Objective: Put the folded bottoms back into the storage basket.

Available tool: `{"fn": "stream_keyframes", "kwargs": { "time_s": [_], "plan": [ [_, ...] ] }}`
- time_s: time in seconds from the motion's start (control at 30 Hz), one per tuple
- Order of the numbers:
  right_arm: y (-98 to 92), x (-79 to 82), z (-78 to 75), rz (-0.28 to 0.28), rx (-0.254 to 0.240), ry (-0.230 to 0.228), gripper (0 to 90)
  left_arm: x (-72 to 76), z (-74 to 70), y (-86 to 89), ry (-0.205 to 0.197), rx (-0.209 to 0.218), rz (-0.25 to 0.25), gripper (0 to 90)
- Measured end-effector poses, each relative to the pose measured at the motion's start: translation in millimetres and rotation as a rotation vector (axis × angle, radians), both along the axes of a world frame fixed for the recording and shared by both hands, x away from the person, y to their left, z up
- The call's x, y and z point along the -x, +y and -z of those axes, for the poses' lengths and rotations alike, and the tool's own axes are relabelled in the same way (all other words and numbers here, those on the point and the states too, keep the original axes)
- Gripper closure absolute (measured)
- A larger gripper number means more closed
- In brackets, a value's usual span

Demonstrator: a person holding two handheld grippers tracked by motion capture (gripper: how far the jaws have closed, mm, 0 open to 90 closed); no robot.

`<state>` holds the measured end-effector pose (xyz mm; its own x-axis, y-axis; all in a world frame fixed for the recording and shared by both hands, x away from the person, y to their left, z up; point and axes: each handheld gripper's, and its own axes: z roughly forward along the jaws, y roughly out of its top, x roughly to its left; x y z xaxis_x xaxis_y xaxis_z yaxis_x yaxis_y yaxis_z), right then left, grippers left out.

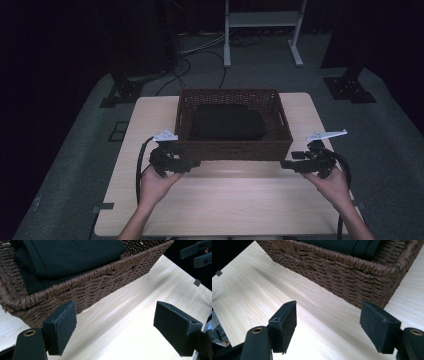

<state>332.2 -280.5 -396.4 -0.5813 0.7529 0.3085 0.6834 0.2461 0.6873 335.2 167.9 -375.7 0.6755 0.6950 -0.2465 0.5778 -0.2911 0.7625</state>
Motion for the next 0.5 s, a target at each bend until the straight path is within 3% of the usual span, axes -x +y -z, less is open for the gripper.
{"fn": "stream_keyframes", "kwargs": {
  "time_s": [0.5],
  "plan": [
    [-8.3,8.8,16.9,0.02,-0.025,0.012,28.6,8.5,13.3,10.1,-0.003,0.016,-0.019,16.8]
  ]
}}
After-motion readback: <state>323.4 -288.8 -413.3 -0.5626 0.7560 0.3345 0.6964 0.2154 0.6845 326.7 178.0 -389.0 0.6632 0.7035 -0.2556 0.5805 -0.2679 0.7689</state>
